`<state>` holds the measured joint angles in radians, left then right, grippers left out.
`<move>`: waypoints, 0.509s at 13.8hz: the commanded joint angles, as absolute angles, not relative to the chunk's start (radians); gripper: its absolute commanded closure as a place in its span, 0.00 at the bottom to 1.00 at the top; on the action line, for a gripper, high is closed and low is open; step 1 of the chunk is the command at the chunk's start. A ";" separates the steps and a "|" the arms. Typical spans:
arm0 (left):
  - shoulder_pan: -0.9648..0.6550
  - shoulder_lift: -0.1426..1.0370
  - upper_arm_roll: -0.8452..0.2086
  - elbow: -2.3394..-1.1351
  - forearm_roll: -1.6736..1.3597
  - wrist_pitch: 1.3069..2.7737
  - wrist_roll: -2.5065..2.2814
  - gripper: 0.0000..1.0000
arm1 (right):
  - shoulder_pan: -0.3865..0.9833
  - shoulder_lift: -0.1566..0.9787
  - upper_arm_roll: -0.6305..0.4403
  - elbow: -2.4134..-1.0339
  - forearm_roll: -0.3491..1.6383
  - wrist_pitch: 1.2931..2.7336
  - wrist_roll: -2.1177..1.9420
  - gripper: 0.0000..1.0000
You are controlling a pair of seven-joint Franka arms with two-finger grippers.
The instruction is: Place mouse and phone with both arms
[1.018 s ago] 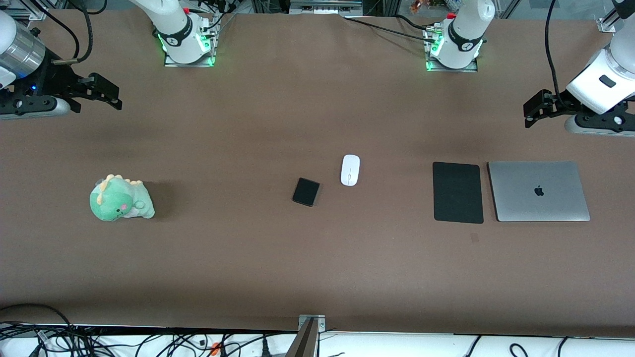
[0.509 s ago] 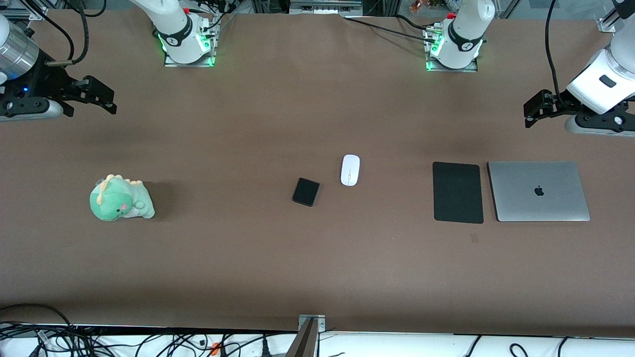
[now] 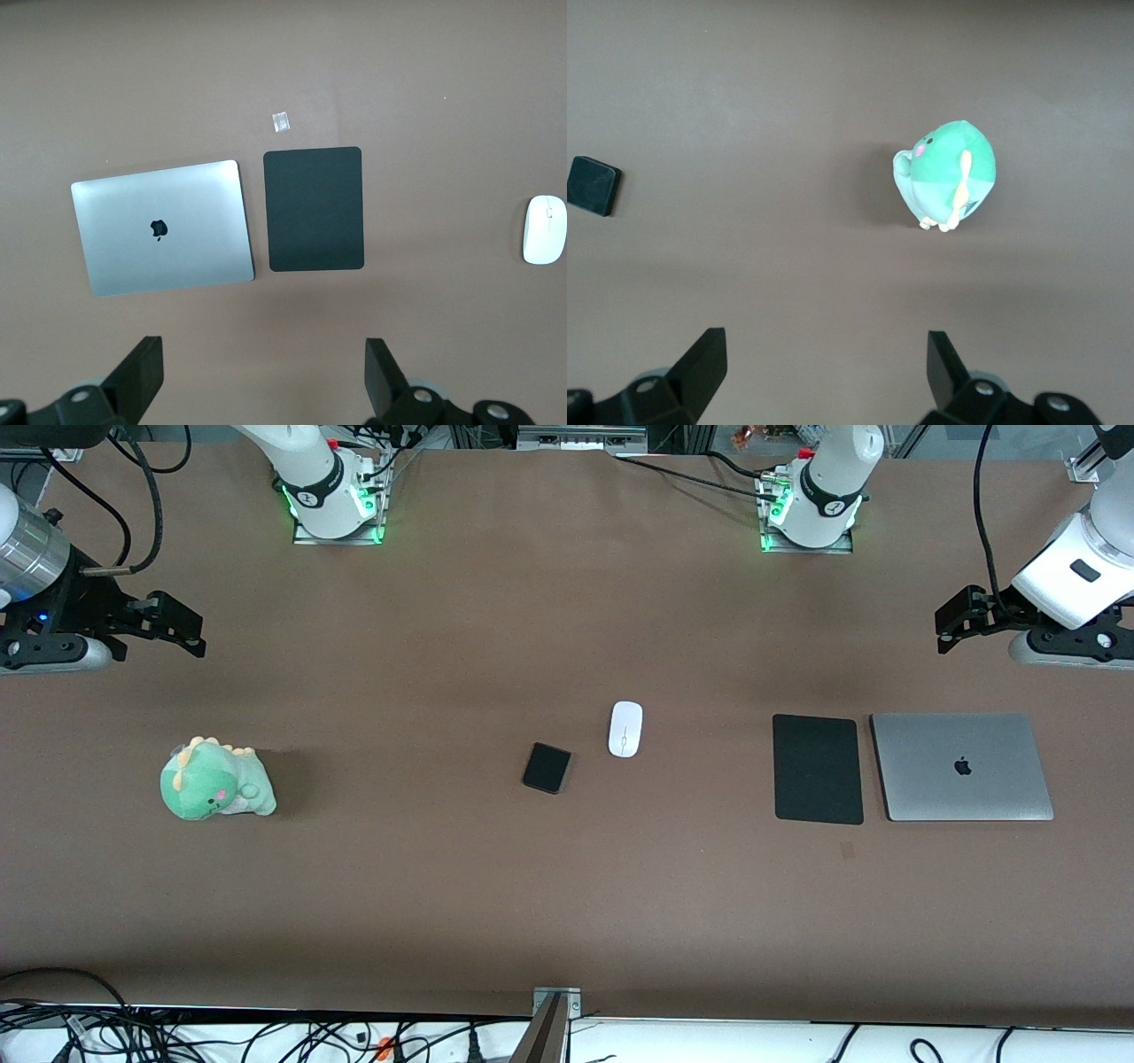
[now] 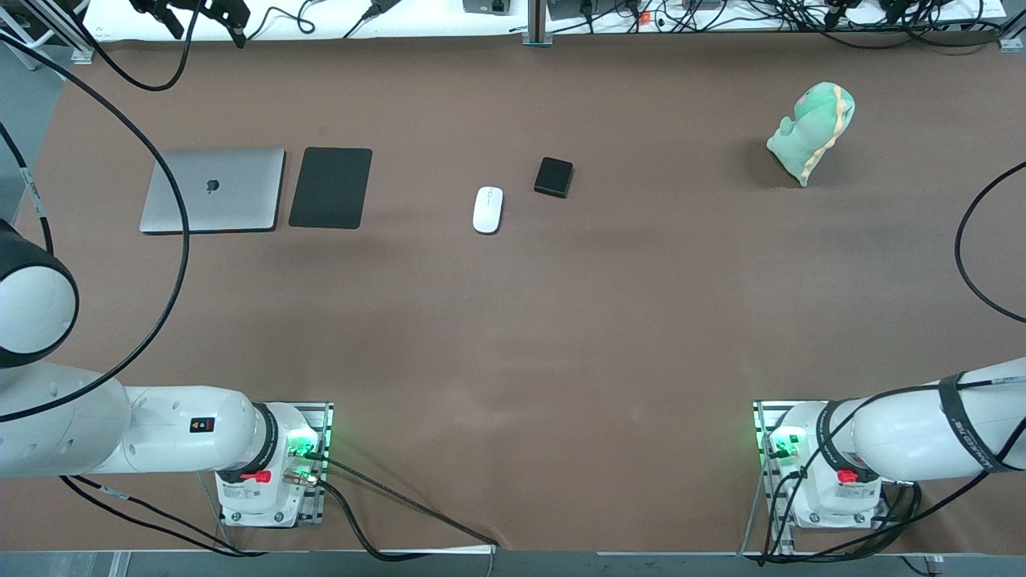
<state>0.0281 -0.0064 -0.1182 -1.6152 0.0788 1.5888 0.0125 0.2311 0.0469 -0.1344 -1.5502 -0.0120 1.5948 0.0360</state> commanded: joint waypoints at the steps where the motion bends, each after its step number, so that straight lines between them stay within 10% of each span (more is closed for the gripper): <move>1: 0.034 0.005 -0.121 -1.586 0.075 1.571 0.017 0.00 | 0.232 0.054 -0.121 -1.525 -0.072 1.575 0.038 0.00; 7: 0.032 0.006 -0.121 -1.586 0.075 1.571 0.017 0.00 | 0.238 0.063 -0.121 -1.523 -0.094 1.586 0.044 0.00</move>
